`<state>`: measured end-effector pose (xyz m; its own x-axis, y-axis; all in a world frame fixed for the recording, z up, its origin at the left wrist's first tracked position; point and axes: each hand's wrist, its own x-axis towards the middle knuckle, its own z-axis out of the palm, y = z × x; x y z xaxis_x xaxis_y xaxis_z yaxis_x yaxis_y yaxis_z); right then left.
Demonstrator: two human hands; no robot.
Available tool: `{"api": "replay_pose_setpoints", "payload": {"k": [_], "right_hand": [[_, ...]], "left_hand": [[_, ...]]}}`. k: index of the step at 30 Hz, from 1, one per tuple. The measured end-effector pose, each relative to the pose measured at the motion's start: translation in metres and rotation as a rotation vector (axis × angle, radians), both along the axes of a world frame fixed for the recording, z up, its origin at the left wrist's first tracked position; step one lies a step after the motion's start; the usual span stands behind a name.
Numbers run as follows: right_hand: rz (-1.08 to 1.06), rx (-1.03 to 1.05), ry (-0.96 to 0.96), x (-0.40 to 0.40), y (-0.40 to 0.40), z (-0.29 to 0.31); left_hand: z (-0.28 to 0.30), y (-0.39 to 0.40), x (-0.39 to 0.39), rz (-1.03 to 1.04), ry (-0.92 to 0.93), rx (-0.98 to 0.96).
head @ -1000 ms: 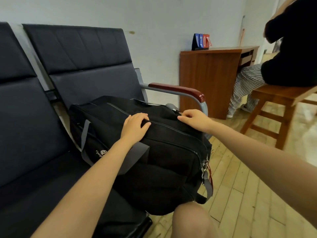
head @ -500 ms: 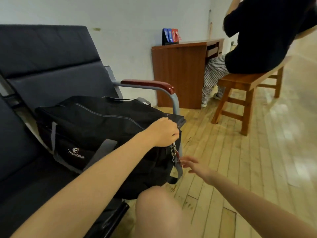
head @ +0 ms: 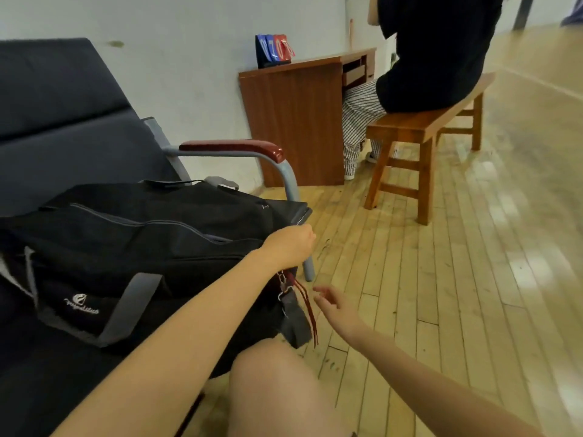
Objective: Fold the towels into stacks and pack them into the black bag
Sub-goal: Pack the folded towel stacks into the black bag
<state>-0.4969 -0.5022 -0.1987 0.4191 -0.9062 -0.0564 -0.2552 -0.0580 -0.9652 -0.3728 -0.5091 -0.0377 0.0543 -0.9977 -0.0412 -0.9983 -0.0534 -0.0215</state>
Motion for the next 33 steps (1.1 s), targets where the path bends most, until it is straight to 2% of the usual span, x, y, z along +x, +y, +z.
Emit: {"api": "replay_pose_setpoints", "payload": {"k": [2,4,6,11,15,18,21,23,26,30,33], "right_hand": [[0.056,-0.117,-0.042,0.016,0.003,0.009],[0.151,-0.086,-0.017,0.032,0.004,0.016],[0.148,-0.041,0.001,0.041,0.002,0.013],[0.215,0.013,0.077,0.026,-0.007,0.002],[0.130,0.117,0.010,-0.004,-0.013,-0.009],[0.048,0.158,-0.043,-0.022,-0.016,-0.016],[0.016,0.213,-0.124,-0.026,-0.017,-0.016],[-0.011,0.231,-0.172,-0.022,-0.016,-0.013],[-0.036,0.181,-0.235,-0.008,-0.009,-0.001],[0.039,0.013,-0.239,0.026,0.002,0.028],[0.093,-0.107,-0.146,0.053,0.002,0.044]], "left_hand": [[0.013,0.001,0.008,-0.099,-0.067,0.006],[0.017,0.006,0.017,-0.190,-0.157,0.110],[0.009,0.012,0.021,-0.217,-0.279,0.207],[-0.005,0.004,0.029,-0.324,-0.460,0.276],[-0.018,0.000,0.029,-0.344,-0.606,0.404],[-0.025,0.002,0.019,-0.350,-0.602,0.426],[-0.023,0.001,0.011,-0.299,-0.381,0.384],[-0.016,-0.001,0.009,-0.169,-0.032,0.328],[0.005,0.001,0.010,0.028,0.453,0.113],[0.026,0.002,0.020,0.191,0.786,-0.043],[0.035,0.007,0.025,0.301,1.053,-0.104]]}}
